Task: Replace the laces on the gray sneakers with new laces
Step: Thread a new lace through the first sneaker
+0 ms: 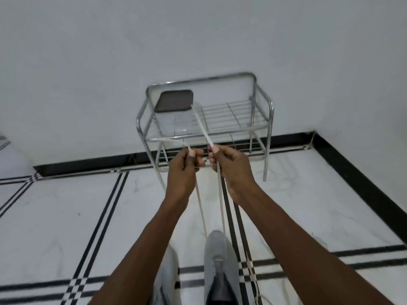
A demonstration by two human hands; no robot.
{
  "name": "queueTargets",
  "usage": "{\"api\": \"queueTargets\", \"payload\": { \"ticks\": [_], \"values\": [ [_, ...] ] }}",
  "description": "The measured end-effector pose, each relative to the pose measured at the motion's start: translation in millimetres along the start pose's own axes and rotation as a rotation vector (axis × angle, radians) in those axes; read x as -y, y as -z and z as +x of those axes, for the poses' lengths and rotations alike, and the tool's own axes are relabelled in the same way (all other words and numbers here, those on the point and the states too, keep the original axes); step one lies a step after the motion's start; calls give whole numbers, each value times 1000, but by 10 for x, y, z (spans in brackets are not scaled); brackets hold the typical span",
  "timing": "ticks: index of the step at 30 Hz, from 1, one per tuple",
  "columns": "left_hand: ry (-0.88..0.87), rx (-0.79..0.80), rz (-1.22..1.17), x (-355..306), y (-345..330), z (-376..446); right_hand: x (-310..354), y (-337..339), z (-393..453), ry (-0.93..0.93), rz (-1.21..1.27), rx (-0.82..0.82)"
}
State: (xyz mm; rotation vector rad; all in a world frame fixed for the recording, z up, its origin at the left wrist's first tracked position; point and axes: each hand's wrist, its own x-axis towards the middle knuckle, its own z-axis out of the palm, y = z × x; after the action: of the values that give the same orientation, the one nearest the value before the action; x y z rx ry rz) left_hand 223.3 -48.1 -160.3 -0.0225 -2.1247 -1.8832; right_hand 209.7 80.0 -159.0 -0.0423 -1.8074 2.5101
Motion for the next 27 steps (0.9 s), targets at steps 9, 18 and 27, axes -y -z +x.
{"api": "queueTargets", "payload": {
  "ticks": [9, 18, 27],
  "values": [
    [-124, 9, -6, -584, -18, 187, 577, -266, -43, 107, 62, 78],
    [-141, -40, -19, -762, 3, 194, 709, -403, -47, 124, 28, 73],
    [-176, -48, -2, -702, -1, 194, 655, -412, -40, 118, 47, 63]
  ]
}}
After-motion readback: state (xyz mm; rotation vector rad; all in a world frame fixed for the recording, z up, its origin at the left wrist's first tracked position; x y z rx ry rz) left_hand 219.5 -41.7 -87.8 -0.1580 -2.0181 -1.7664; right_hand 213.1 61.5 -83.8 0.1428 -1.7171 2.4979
